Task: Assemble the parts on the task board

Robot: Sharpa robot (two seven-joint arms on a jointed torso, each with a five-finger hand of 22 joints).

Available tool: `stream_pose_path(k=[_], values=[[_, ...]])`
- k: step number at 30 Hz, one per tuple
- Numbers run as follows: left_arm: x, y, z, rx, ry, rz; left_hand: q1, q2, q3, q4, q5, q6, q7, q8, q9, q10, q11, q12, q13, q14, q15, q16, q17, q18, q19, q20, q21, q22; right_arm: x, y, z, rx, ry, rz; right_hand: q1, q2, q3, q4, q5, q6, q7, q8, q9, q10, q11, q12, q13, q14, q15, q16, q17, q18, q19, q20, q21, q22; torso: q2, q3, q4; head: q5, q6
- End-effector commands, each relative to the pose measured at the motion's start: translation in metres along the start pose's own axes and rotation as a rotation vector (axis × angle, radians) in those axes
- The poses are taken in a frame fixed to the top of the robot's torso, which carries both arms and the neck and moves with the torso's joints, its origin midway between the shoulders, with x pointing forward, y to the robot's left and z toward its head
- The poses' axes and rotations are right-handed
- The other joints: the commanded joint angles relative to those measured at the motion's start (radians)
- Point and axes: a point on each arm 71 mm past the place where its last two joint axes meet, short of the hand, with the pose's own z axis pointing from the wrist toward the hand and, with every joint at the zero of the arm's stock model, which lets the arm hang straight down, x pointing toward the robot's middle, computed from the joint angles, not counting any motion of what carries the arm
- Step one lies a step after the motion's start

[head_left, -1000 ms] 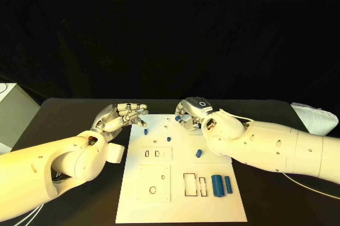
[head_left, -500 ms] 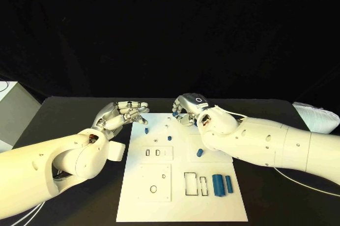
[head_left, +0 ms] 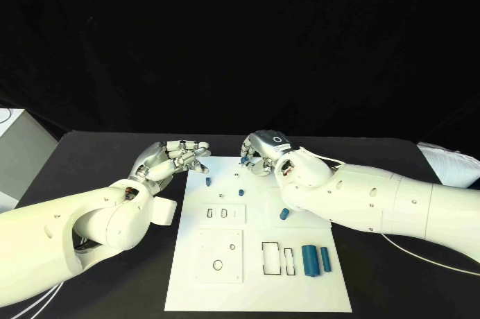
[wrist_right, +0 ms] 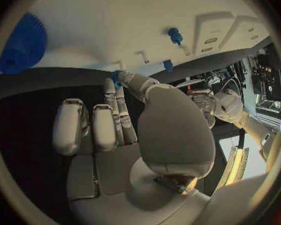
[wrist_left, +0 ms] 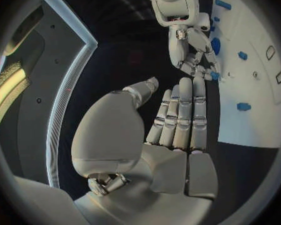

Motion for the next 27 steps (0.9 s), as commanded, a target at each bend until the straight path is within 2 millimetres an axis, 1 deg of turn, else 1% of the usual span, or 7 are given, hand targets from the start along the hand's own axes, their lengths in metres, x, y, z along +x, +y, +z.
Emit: stream_pose_path(k=[1, 6, 11, 17, 24, 27], values=[[0.0024, -0.0018, 0.0008, 0.008, 0.015, -0.010, -0.007, -0.001, 0.006, 0.000, 0.003, -0.004, 0.003, 0.003, 0.001, -0.006, 0.004, -0.001, 0.001, -0.009, -0.001, -0.006, -0.001, 0.009, -0.008, 0.001, 0.005, 0.001, 0.0015, 0.0041, 0.0004, -0.022, 0.015, -0.001, 0.002, 0.011, -0.001, -0.003, 0.001, -0.003, 0.001, 0.002, 0.004, 0.008, -0.006, 0.003, 0.010, 0.025, -0.004, 0.002, 0.000, -0.010, 0.006, 0.001, 0.006, 0.002, 0.007, -0.0017, -0.0002, -0.001, 0.001], [0.0024, -0.0019, 0.0009, 0.008, 0.015, -0.010, -0.007, -0.001, 0.006, 0.000, 0.003, -0.004, 0.003, 0.003, 0.001, -0.006, 0.004, -0.001, 0.001, -0.009, -0.001, -0.006, -0.001, 0.009, -0.008, 0.001, 0.005, 0.001, 0.0019, 0.0069, -0.0005, -0.029, 0.021, 0.002, 0.002, 0.011, -0.001, -0.003, 0.001, -0.003, 0.001, 0.002, 0.004, 0.008, -0.006, 0.003, 0.010, 0.025, -0.004, 0.002, 0.000, -0.010, 0.006, 0.001, 0.006, 0.002, 0.008, -0.0027, 0.0020, 0.000, -0.001], [0.0014, -0.0020, 0.0010, 0.009, 0.012, -0.008, -0.007, -0.001, 0.006, 0.000, 0.003, -0.004, 0.003, 0.003, 0.001, -0.006, 0.004, -0.001, 0.001, -0.009, -0.001, -0.006, -0.001, 0.009, -0.008, 0.001, 0.005, 0.001, 0.0022, 0.0086, -0.0013, -0.032, 0.027, 0.003, 0.002, 0.011, -0.001, -0.003, 0.000, -0.004, 0.001, 0.002, 0.005, 0.007, -0.006, 0.003, 0.010, 0.025, -0.004, 0.002, -0.001, -0.009, 0.006, 0.001, 0.005, 0.001, 0.008, -0.0012, 0.0005, 0.003, -0.003], [0.0012, -0.0022, 0.0012, 0.009, 0.012, -0.008, -0.007, -0.001, 0.006, 0.000, 0.003, -0.004, 0.003, 0.003, 0.001, -0.006, 0.004, -0.001, 0.001, -0.009, -0.001, -0.006, -0.001, 0.009, -0.008, 0.001, 0.005, 0.001, 0.0027, 0.0102, -0.0009, -0.035, 0.031, 0.003, 0.001, 0.010, -0.001, -0.003, 0.000, -0.004, 0.001, 0.002, 0.005, 0.007, -0.006, 0.003, 0.010, 0.025, -0.004, 0.002, -0.001, -0.009, 0.005, 0.001, 0.004, 0.000, 0.009, -0.0012, -0.0007, 0.005, -0.003], [0.0013, -0.0025, 0.0012, 0.010, 0.012, -0.008, -0.007, -0.001, 0.006, 0.000, 0.003, -0.004, 0.003, 0.003, 0.001, -0.006, 0.004, -0.001, 0.001, -0.009, -0.001, -0.006, -0.001, 0.009, -0.008, 0.001, 0.005, 0.001, 0.0039, 0.0110, -0.0001, -0.036, 0.042, -0.001, 0.000, 0.009, -0.001, -0.003, -0.001, -0.006, 0.002, 0.001, 0.006, 0.006, -0.005, 0.003, 0.011, 0.025, -0.004, 0.002, -0.003, -0.009, 0.004, 0.002, 0.002, -0.003, 0.010, -0.0022, 0.0010, 0.004, -0.003], [0.0009, -0.0026, 0.0012, 0.009, 0.011, -0.007, -0.007, -0.001, 0.007, 0.000, 0.003, -0.005, 0.003, 0.002, 0.001, -0.008, 0.004, -0.002, 0.000, -0.010, 0.000, -0.006, -0.003, 0.009, -0.010, 0.002, 0.006, 0.002, 0.0048, 0.0102, 0.0008, -0.032, 0.050, -0.005, -0.006, 0.002, -0.001, -0.002, -0.005, -0.017, 0.005, -0.002, 0.009, -0.002, -0.002, 0.001, 0.010, 0.023, -0.002, -0.001, -0.010, -0.007, 0.000, 0.003, -0.002, -0.008, 0.011, -0.0020, 0.0005, 0.004, -0.001]])
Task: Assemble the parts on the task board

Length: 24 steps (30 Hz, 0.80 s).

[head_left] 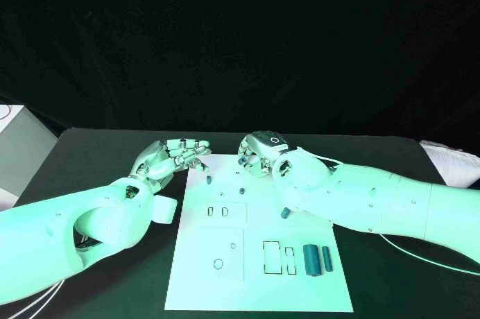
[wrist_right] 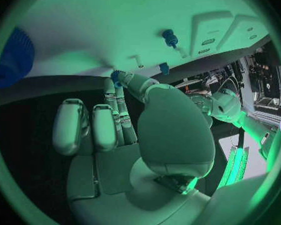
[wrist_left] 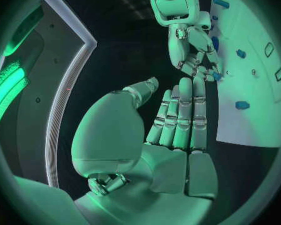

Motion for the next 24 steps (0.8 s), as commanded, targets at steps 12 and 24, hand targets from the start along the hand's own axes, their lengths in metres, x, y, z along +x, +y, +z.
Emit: stream_pose_path(k=[12, 24], values=[[0.001, -0.002, 0.001, 0.008, 0.012, -0.008, -0.007, -0.001, 0.007, 0.000, 0.003, -0.005, 0.003, 0.002, 0.001, -0.004, 0.000, -0.002, 0.000, -0.006, 0.003, -0.003, -0.001, 0.009, -0.007, -0.002, 0.006, 0.001, 0.004, 0.001, 0.001, -0.020, 0.040, -0.012, -0.041, -0.060, -0.060, 0.026, -0.037, -0.161, 0.038, -0.092, -0.018, -0.193, 0.042, 0.012, -0.047, -0.012, 0.035, -0.060, -0.116, 0.027, -0.082, 0.039, -0.147, -0.169, 0.001, -0.0008, -0.0006, 0.001, 0.000], [-0.002, -0.002, 0.001, 0.008, 0.005, -0.004, -0.007, 0.000, 0.007, 0.000, 0.003, -0.005, 0.003, 0.002, 0.001, -0.006, 0.001, -0.002, 0.000, -0.007, 0.003, -0.003, -0.002, 0.009, -0.008, -0.002, 0.007, 0.002, -0.005, -0.009, -0.017, -0.021, -0.009, 0.024, -0.024, -0.047, -0.108, 0.035, -0.018, -0.154, 0.034, -0.094, -0.018, -0.201, 0.039, 0.029, -0.054, -0.013, 0.032, -0.066, -0.131, 0.027, -0.078, 0.037, -0.156, -0.172, -0.002, 0.0027, -0.0049, 0.001, 0.006]])
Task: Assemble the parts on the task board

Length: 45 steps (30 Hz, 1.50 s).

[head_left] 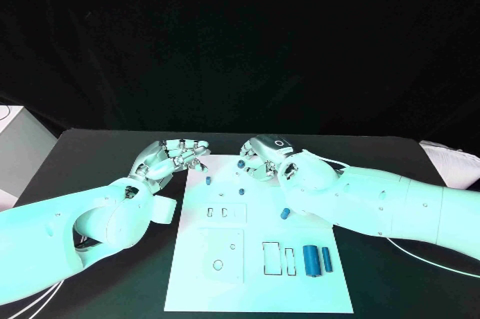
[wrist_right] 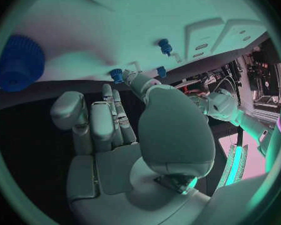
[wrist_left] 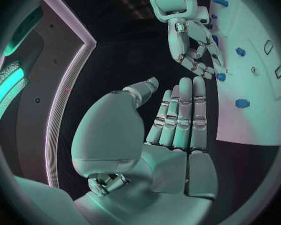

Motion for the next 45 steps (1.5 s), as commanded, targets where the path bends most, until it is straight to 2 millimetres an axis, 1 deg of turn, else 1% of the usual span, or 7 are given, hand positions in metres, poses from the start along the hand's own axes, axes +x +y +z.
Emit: stream_pose_path(k=[1, 12, 19, 22, 25, 30, 45], values=[[0.000, -0.002, 0.001, 0.010, 0.008, -0.007, -0.007, 0.000, 0.007, -0.001, 0.003, -0.005, 0.003, 0.002, 0.002, -0.006, 0.001, -0.002, 0.000, -0.007, 0.003, -0.003, -0.001, 0.009, -0.008, -0.002, 0.004, 0.001, -0.008, -0.006, -0.011, -0.012, -0.047, 0.040, 0.014, 0.001, -0.009, 0.004, 0.013, 0.010, 0.000, 0.000, 0.000, 0.008, -0.001, 0.014, 0.000, -0.005, 0.000, -0.004, -0.003, 0.011, 0.003, -0.005, -0.005, 0.004, -0.006, 0.0028, -0.0050, 0.001, 0.003], [-0.010, 0.000, 0.003, 0.014, -0.015, 0.003, -0.006, 0.001, 0.008, -0.002, 0.003, -0.004, 0.003, 0.003, 0.002, -0.006, 0.000, -0.002, 0.000, -0.006, 0.003, -0.002, -0.002, 0.009, -0.009, -0.001, 0.005, 0.002, -0.046, -0.053, -0.049, 0.038, -0.112, 0.198, 0.009, -0.018, 0.015, 0.025, 0.017, 0.034, 0.009, 0.002, -0.001, 0.082, -0.002, 0.039, 0.002, -0.002, -0.001, 0.005, -0.002, 0.007, 0.013, -0.004, 0.004, 0.024, -0.027, 0.0118, -0.0242, -0.003, 0.012], [-0.009, 0.001, 0.004, 0.011, -0.014, 0.000, -0.002, 0.005, 0.012, -0.005, 0.003, -0.001, 0.002, 0.005, 0.003, -0.004, -0.001, 0.000, 0.001, 0.000, 0.001, 0.003, -0.005, 0.011, -0.009, -0.002, 0.012, 0.007, -0.053, -0.088, -0.055, 0.111, -0.051, 0.196, 0.020, -0.028, -0.092, 0.022, 0.053, 0.007, -0.027, -0.019, -0.006, 0.265, -0.053, 0.177, 0.104, 0.020, -0.040, 0.060, 0.082, -0.003, 0.037, -0.037, 0.047, 0.086, -0.031, 0.0146, -0.0251, -0.005, 0.013], [-0.008, 0.001, 0.005, 0.008, -0.013, -0.001, -0.002, 0.005, 0.013, -0.005, 0.003, -0.001, 0.002, 0.005, 0.003, -0.004, -0.001, 0.000, 0.001, 0.000, 0.001, 0.003, -0.005, 0.011, -0.009, -0.002, 0.013, 0.007, -0.051, -0.098, -0.055, 0.141, -0.010, 0.194, 0.066, 0.029, -0.287, 0.051, 0.089, -0.020, -0.022, -0.026, -0.004, 0.218, -0.049, 1.002, 0.942, 0.055, -0.036, 0.176, 0.273, -0.034, 0.097, -0.043, 0.174, 0.243, -0.030, 0.0158, -0.0238, -0.005, 0.012], [-0.008, 0.002, 0.005, 0.006, -0.012, -0.002, 0.001, 0.007, 0.016, -0.008, 0.003, -0.001, 0.002, 0.005, 0.004, -0.004, -0.001, 0.000, 0.001, 0.001, 0.001, 0.005, -0.006, 0.011, -0.010, -0.002, 0.016, 0.010, -0.047, -0.104, -0.054, 0.170, 0.047, 0.187, 0.104, 0.046, -0.374, 0.130, 0.088, -0.048, -0.003, -0.015, -0.005, 0.311, -0.028, 1.291, 1.265, 0.075, -0.017, 0.235, 0.396, -0.044, 0.116, -0.020, 0.223, 0.308, -0.028, 0.0148, -0.0230, -0.007, 0.012], [-0.008, 0.002, 0.005, 0.005, -0.011, -0.003, 0.002, 0.008, 0.018, -0.009, 0.003, -0.001, 0.002, 0.005, 0.004, -0.004, -0.001, 0.000, 0.001, 0.001, 0.001, 0.005, -0.007, 0.011, -0.010, -0.002, 0.019, 0.011, -0.037, -0.109, -0.051, 0.203, 0.121, 0.169, 0.151, 0.051, -0.440, 0.209, 0.087, -0.065, 0.010, 0.006, -0.004, 0.405, -0.014, 1.424, 1.417, 0.100, -0.002, 0.289, 0.532, -0.061, 0.147, -0.006, 0.291, 0.392, -0.027, 0.0139, -0.0228, -0.006, 0.007], [-0.007, 0.002, 0.005, 0.004, -0.007, -0.004, 0.003, 0.008, 0.019, -0.010, 0.003, -0.001, 0.002, 0.005, 0.004, -0.004, -0.001, 0.000, 0.001, 0.001, 0.000, 0.006, -0.008, 0.011, -0.010, -0.002, 0.020, 0.012, -0.018, -0.104, -0.042, 0.228, 0.162, 0.144, 0.173, 0.063, -0.448, 0.241, 0.104, -0.057, 0.011, 0.029, 0.001, 0.461, -0.012, 1.480, 1.483, 0.110, 0.002, 0.305, 0.581, -0.072, 0.168, -0.001, 0.335, 0.446, -0.021, 0.0152, -0.0182, -0.006, -0.001]])
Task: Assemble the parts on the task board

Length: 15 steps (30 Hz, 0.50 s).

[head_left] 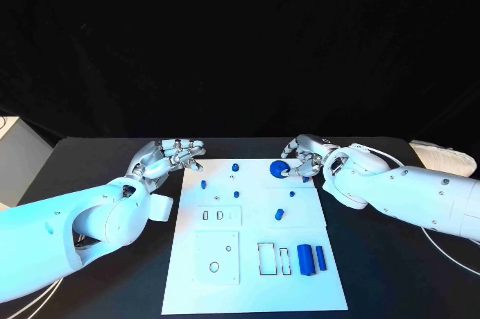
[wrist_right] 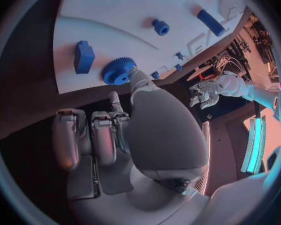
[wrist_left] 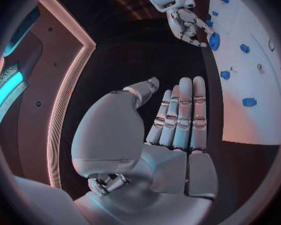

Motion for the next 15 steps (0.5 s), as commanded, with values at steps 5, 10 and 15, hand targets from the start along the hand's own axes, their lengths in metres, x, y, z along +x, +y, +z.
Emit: stream_pose_path(k=[5, 10, 15], values=[[0.0027, -0.0012, 0.0005, 0.006, 0.019, -0.015, 0.003, 0.008, 0.006, 0.002, 0.003, -0.001, 0.002, 0.005, 0.001, -0.004, -0.001, 0.000, 0.001, 0.001, 0.000, 0.006, -0.001, 0.011, -0.007, 0.001, 0.004, 0.001, 0.0034, 0.0025, 0.0021, 0.006, 0.009, -0.014, 0.009, 0.010, 0.007, 0.006, 0.014, 0.012, -0.005, 0.009, 0.002, 0.096, 0.002, 0.011, 0.252, 0.101, 0.007, 0.006, 0.249, -0.015, 0.052, 0.006, 0.010, 0.157, 0.000, 0.0007, 0.0001, 0.001, -0.007], [0.0024, -0.0012, 0.0004, 0.005, 0.019, -0.014, 0.003, 0.008, 0.006, 0.002, 0.003, -0.001, 0.002, 0.005, 0.001, -0.004, -0.001, 0.000, 0.001, 0.001, 0.000, 0.006, -0.001, 0.011, -0.007, 0.001, 0.004, 0.001, 0.0044, 0.0059, 0.0025, -0.002, 0.007, -0.010, 0.009, 0.014, 0.012, 0.005, 0.018, 0.019, -0.007, 0.015, 0.004, 0.099, 0.000, 0.014, 0.256, 0.101, 0.006, 0.006, 0.249, -0.016, 0.055, 0.006, 0.014, 0.163, 0.000, 0.0011, -0.0016, 0.004, -0.009], [0.0023, -0.0011, 0.0004, 0.005, 0.018, -0.014, 0.004, 0.009, 0.008, 0.001, 0.003, -0.001, 0.002, 0.005, 0.001, -0.004, -0.001, 0.000, 0.000, 0.001, 0.000, 0.006, -0.002, 0.011, -0.008, 0.001, 0.006, 0.003, 0.0054, 0.0070, 0.0029, -0.005, 0.013, -0.007, 0.011, 0.021, 0.021, 0.005, 0.021, 0.031, -0.009, 0.023, 0.005, 0.101, -0.002, 0.016, 0.258, 0.101, 0.004, 0.006, 0.249, -0.017, 0.055, 0.005, 0.015, 0.165, -0.001, 0.0010, -0.0007, 0.003, -0.011]])
